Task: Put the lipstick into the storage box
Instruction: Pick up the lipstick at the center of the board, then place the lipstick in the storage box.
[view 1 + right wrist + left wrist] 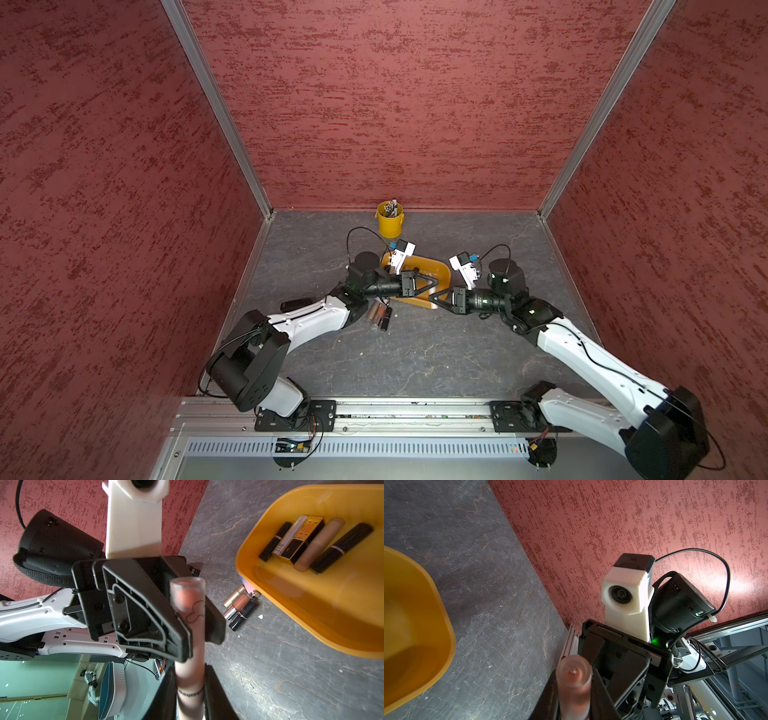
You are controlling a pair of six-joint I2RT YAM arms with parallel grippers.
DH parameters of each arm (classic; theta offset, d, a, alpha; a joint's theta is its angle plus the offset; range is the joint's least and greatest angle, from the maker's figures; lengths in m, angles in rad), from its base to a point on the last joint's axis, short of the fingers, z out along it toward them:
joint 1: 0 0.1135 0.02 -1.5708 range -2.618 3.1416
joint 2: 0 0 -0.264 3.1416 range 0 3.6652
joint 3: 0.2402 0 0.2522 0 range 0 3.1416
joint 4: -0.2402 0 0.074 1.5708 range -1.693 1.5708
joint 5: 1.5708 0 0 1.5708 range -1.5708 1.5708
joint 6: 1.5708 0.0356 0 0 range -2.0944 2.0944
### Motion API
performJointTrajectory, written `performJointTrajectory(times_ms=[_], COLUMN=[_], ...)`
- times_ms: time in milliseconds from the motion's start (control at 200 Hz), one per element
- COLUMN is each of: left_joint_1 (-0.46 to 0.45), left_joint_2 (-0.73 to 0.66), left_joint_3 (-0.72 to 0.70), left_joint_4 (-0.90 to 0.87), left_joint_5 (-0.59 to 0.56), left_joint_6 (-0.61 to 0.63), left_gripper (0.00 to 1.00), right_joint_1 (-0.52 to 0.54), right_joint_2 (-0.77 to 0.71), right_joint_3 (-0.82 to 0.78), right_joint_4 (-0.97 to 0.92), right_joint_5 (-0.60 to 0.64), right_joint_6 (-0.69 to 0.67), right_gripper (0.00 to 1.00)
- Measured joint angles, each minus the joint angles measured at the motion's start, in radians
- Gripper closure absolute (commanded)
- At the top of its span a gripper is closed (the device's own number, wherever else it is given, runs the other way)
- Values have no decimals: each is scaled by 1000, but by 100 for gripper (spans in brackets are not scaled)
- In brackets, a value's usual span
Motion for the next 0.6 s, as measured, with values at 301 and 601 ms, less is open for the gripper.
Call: performJointTrajectory(times_ms=[301,601], left_joint_1=[-5,-32], left_joint_2=[-3,-35], left_joint_3=[34,142], left_joint_4=[-215,-563], left_joint_5=[-44,-197], left_joint_6=[93,236], left_gripper=[86,86], right_joint_1=[-6,-7], right_joint_2=[-31,-64], right_joint_3=[0,0], right_joint_4=[-24,-95], right_joint_5=[44,142], right_joint_6=[-18,-51], right_gripper=[40,39])
